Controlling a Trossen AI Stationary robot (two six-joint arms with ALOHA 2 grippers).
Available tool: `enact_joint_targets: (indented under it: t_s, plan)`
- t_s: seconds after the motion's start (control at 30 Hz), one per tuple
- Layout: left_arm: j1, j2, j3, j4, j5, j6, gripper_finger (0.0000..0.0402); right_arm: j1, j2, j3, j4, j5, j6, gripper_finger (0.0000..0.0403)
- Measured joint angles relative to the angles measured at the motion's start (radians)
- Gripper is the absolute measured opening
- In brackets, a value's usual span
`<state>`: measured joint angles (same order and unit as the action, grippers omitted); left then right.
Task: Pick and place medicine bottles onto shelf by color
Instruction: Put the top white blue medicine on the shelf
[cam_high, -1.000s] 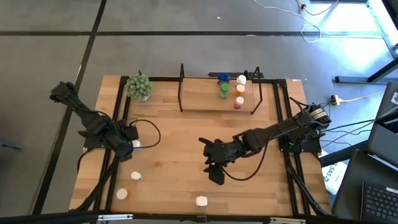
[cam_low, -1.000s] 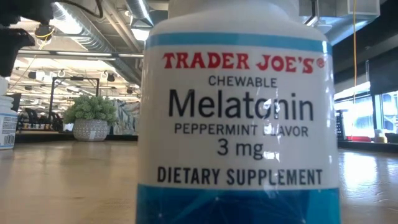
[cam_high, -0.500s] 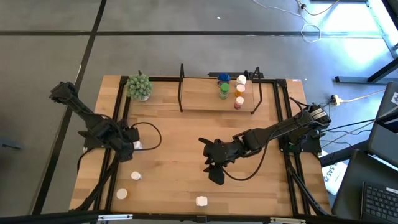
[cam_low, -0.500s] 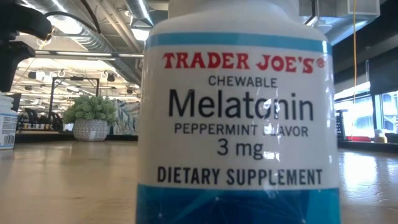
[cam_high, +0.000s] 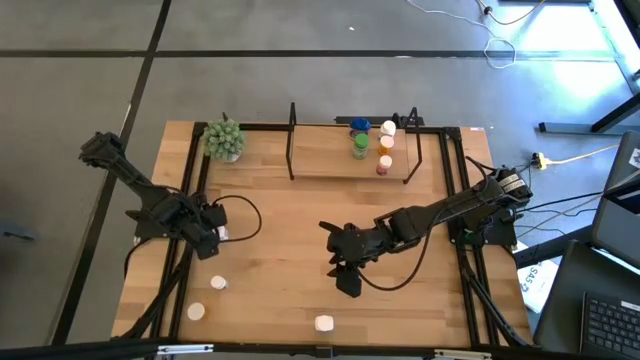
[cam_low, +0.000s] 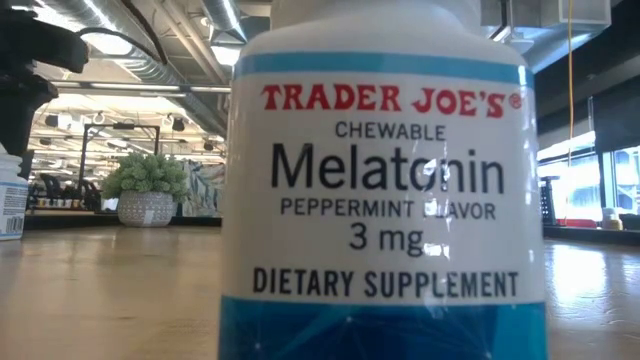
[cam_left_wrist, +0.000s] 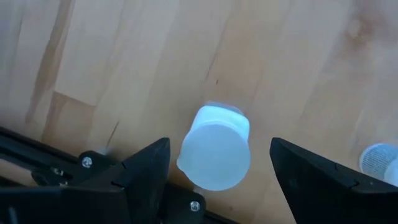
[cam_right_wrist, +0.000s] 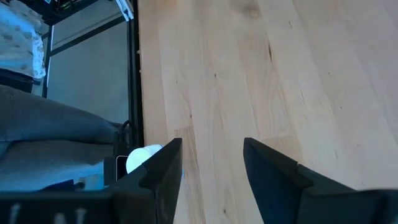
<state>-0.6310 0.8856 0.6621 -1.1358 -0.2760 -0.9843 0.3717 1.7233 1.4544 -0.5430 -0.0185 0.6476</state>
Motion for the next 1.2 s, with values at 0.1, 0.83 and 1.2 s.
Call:
enact_joint_targets:
  t_s: [0.1, 0.83, 1.2]
  plan:
    - [0.014, 0.022, 0.000, -0.002, 0.002, -0.020, 0.0271, 0.000, 0.000, 0.000, 0.000, 0.000, -0.015, 0.0173]
    - [0.054, 0.164, 0.000, -0.003, 0.058, 0.000, 0.0271, 0.000, 0.000, 0.000, 0.000, 0.000, -0.032, 0.0173]
    - [0.055, 0.164, -0.021, 0.010, 0.053, 0.000, 0.0254, 0.000, 0.000, 0.000, 0.000, 0.000, -0.032, 0.0173]
